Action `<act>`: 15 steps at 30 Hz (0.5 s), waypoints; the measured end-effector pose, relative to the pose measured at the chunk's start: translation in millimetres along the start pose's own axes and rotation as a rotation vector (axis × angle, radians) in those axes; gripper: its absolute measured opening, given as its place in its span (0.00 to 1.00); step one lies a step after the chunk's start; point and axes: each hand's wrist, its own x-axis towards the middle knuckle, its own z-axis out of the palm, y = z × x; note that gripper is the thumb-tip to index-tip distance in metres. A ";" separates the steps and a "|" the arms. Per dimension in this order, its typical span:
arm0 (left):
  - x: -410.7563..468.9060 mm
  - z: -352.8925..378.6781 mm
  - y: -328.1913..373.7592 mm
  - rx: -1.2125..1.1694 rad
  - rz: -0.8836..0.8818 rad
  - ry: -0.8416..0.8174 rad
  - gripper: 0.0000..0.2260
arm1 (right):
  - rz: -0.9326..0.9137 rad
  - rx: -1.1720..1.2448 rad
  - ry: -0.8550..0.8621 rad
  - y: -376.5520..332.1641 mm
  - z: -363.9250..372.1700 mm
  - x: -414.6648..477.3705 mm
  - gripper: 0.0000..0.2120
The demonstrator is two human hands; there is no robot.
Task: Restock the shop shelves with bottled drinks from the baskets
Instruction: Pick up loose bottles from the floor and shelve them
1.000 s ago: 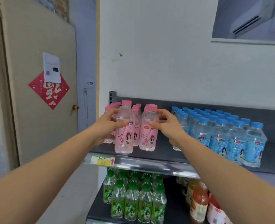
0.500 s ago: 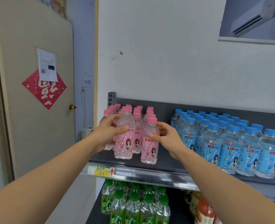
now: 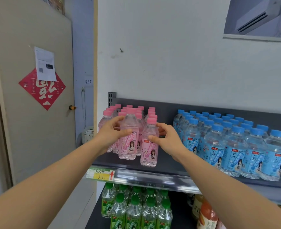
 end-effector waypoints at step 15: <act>8.4 12.6 -20.8 0.246 0.037 -0.032 0.32 | -0.005 0.025 -0.004 1.1 -4.2 -1.8 0.30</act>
